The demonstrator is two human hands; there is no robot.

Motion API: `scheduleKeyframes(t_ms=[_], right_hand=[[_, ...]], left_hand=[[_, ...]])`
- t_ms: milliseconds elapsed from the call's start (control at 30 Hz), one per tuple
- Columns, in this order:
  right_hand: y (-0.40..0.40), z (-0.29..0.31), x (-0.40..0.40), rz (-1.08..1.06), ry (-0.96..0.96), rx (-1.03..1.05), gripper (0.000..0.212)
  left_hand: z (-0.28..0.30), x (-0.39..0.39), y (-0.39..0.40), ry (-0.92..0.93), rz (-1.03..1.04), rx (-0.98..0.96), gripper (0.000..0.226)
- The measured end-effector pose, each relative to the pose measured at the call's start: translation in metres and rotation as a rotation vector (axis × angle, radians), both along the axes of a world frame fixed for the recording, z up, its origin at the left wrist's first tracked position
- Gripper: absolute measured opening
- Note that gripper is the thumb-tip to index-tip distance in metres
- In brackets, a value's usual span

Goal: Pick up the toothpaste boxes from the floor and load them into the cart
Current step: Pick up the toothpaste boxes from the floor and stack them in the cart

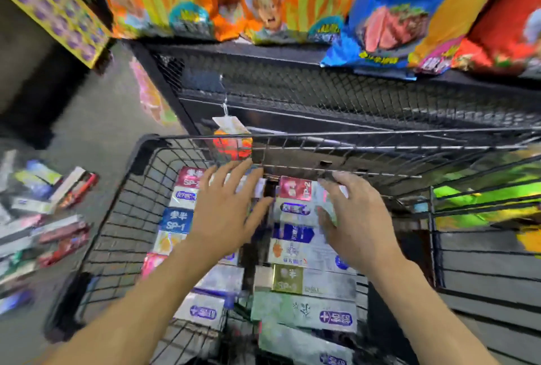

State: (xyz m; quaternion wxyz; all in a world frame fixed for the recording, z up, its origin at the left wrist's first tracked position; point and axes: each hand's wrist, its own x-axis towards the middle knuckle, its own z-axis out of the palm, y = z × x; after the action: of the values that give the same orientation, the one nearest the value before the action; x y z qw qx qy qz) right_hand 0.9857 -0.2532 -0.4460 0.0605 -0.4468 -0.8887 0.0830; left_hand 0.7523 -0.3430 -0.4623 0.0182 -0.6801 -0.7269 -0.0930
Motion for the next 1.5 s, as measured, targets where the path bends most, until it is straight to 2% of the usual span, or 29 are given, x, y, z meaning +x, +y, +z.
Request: scheduleKeyframes(t_ms=[67, 233, 433, 567, 633, 867, 1000, 1133, 1300, 1500], right_hand=[[-0.010, 0.021, -0.034, 0.090, 0.032, 0.001, 0.045], [-0.033, 0.081, -0.131, 0.271, 0.047, -0.004, 0.053], [-0.107, 0.139, -0.276, 0.483, 0.018, 0.078, 0.049], [-0.181, 0.162, -0.380, 0.613, -0.006, 0.137, 0.054], [-0.218, 0.164, -0.427, 0.659, -0.011, 0.131, 0.057], [-0.328, 0.159, -0.555, 0.700, -0.028, 0.074, 0.057], [-0.361, 0.160, -0.608, 0.758, -0.036, 0.053, 0.057], [-0.361, 0.145, -0.662, 0.813, -0.095, 0.036, 0.057], [-0.341, 0.108, -0.743, 0.860, -0.149, -0.015, 0.065], [-0.321, 0.043, -0.856, 0.905, -0.179, -0.142, 0.070]], left_hand=[[0.026, -0.027, -0.029, 0.001, 0.107, 0.043, 0.049], [0.094, -0.112, -0.110, 0.050, 0.279, 0.029, 0.053], [0.149, -0.223, -0.246, 0.078, 0.601, 0.080, 0.056], [0.154, -0.294, -0.351, -0.002, 0.809, 0.039, 0.065], [0.150, -0.327, -0.406, -0.040, 0.892, -0.004, 0.062], [0.138, -0.433, -0.545, -0.096, 1.078, -0.153, 0.081], [0.130, -0.479, -0.570, -0.121, 1.126, -0.152, 0.071], [0.115, -0.520, -0.565, -0.155, 1.146, -0.190, 0.070], [0.088, -0.580, -0.564, -0.194, 1.201, -0.202, 0.066], [0.043, -0.662, -0.552, -0.166, 1.209, -0.388, 0.067]])
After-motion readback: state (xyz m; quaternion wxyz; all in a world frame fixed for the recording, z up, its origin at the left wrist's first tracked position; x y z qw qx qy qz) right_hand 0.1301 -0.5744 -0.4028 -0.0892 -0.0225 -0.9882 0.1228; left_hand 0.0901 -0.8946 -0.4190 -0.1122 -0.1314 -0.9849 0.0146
